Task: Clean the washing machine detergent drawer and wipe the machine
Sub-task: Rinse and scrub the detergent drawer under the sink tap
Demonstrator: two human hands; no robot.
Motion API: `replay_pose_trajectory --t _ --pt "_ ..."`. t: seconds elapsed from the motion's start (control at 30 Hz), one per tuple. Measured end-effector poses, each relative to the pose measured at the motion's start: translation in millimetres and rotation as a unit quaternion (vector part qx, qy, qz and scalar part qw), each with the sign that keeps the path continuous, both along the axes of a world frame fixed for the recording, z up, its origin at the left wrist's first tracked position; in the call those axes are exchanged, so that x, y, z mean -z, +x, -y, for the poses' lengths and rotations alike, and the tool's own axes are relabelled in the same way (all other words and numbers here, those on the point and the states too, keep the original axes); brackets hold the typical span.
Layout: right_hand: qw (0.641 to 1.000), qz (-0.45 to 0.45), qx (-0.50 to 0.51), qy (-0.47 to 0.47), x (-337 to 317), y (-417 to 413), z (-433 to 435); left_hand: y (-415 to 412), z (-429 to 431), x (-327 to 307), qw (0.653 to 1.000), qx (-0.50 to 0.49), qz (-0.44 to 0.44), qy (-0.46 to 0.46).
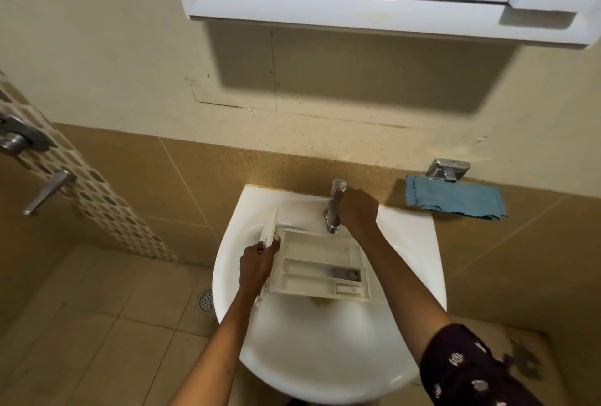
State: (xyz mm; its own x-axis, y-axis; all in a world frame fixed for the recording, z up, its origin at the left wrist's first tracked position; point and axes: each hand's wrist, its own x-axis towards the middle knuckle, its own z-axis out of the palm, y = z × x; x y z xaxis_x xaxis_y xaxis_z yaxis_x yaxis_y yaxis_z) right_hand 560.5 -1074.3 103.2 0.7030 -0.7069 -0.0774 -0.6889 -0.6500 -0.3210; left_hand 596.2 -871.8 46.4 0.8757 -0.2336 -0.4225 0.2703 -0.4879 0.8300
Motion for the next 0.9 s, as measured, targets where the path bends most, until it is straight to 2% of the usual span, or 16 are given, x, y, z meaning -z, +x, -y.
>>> replay_pose_trajectory --t 0.2,0.37,0.63,0.8,0.9 --pt "0.999 0.005 0.005 -0.044 -4.4 10.2 -9.7 -2.6 -0.3 -3.5 1.0 0.001 -0.005 0.006" --pt "0.999 0.017 0.022 -0.039 -4.7 14.1 -13.2 -3.5 -1.7 -8.1 1.0 -0.006 -0.013 0.009" --pt "0.999 -0.015 0.038 -0.004 -13.6 13.8 -16.1 -6.2 -1.7 -19.1 0.999 0.013 -0.002 0.032" --pt "0.996 -0.048 0.06 0.037 -19.5 -0.2 -16.6 -8.5 0.0 -44.3 0.996 0.02 0.048 0.068" --pt "0.996 -0.035 0.022 0.077 -28.2 -5.2 -24.2 -6.9 1.4 -67.5 0.987 0.051 0.115 0.101"
